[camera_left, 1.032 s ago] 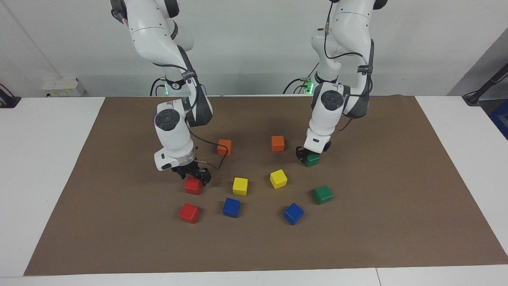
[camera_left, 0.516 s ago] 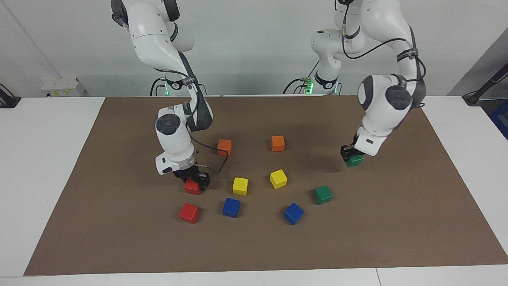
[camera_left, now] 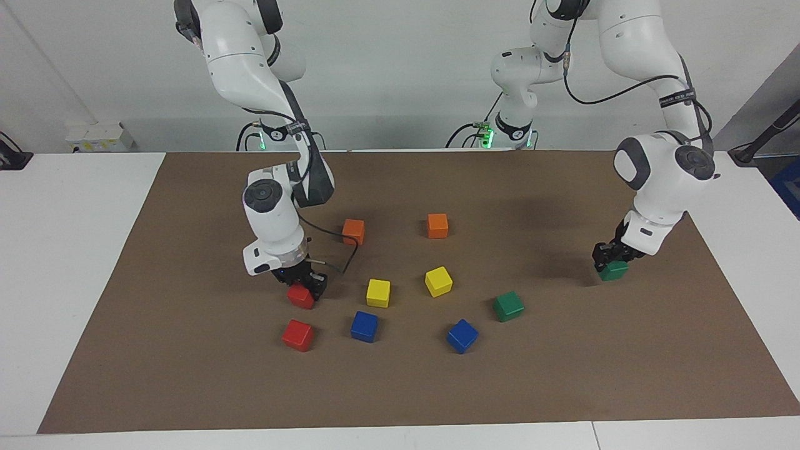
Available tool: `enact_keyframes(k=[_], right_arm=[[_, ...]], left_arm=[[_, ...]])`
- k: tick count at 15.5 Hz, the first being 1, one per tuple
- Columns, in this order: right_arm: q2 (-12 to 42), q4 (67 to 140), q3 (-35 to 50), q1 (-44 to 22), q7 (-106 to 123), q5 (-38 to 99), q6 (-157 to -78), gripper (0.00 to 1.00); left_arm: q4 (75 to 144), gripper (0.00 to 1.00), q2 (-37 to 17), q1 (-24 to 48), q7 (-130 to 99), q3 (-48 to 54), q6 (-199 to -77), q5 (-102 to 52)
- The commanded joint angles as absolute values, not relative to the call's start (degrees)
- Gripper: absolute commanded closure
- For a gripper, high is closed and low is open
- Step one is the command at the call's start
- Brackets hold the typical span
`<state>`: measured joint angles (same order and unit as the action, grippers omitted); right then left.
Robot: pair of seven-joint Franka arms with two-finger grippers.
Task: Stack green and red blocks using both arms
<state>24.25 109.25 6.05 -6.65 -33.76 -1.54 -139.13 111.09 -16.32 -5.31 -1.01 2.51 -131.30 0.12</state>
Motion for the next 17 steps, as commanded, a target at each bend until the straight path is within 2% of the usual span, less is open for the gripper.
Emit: enact_keyframes(k=[1,3,4,5,7,9,11,12,14,15,16,17], right_arm=[[21.37,108.72,6.15,-2.74,-25.16,-2.28,-133.09,1.0],[19.34,108.72,6.15,0.07,-19.8,-4.91,-129.56,1.0],[18.81,108.98,6.24,1.83,-17.43,-5.97,-129.12,1.0],[18.46,109.68,6.24,3.59,-14.88,-6.15,-129.63,1.0],[18.02,113.19,6.33,6.84,-9.08,-6.24,-132.6,1.0],[18.37,116.7,6.33,9.22,-5.99,-6.24,-139.1,1.0],[18.37,118.73,6.33,9.58,-4.84,-6.24,-141.76,1.0],[18.54,118.74,6.33,9.58,-4.75,-6.24,-141.85,1.0],[18.9,118.65,6.42,9.67,-4.57,-6.24,-142.12,1.0],[19.07,118.22,6.42,9.58,-5.01,-6.15,-142.47,0.76],[19.16,117.86,6.42,9.41,-5.1,-6.15,-142.38,0.01],[18.99,117.43,6.33,8.8,-5.1,-6.15,-141.43,0.0]], left_arm=[[111.53,1.0,-18.72,-5.27,1.4,2.46,-134.03,-0.18],[111.8,1.0,-18.9,-5.45,2.02,2.46,-134.21,-0.26],[112.14,0.81,-18.98,-5.45,2.11,2.46,-134.82,-0.26],[112.84,0.03,-18.98,-5.45,2.2,2.46,-135.87,-0.26],[111.72,0.0,-19.16,-4.93,2.02,2.37,-135.45,0.61],[102.8,0.0,-21.69,-3.26,1.76,2.37,-128.54,0.88],[89.97,0.0,-25.64,-0.55,-4.08,2.46,-118.26,0.0],[85.74,0.0,-27.4,2.95,-12.83,2.46,-116.04,-0.44],[81.93,0.0,-29.69,8.24,-25.53,2.29,-116.19,-0.09],[79.39,0.0,-31.71,10.87,-30.19,2.2,-116.19,0.0],[75.62,0.0,-34.6,13.16,-35.8,2.02,-116.19,0.61],[72.63,0.0,-37.33,15.1,-40.47,1.5,-116.45,2.01]])
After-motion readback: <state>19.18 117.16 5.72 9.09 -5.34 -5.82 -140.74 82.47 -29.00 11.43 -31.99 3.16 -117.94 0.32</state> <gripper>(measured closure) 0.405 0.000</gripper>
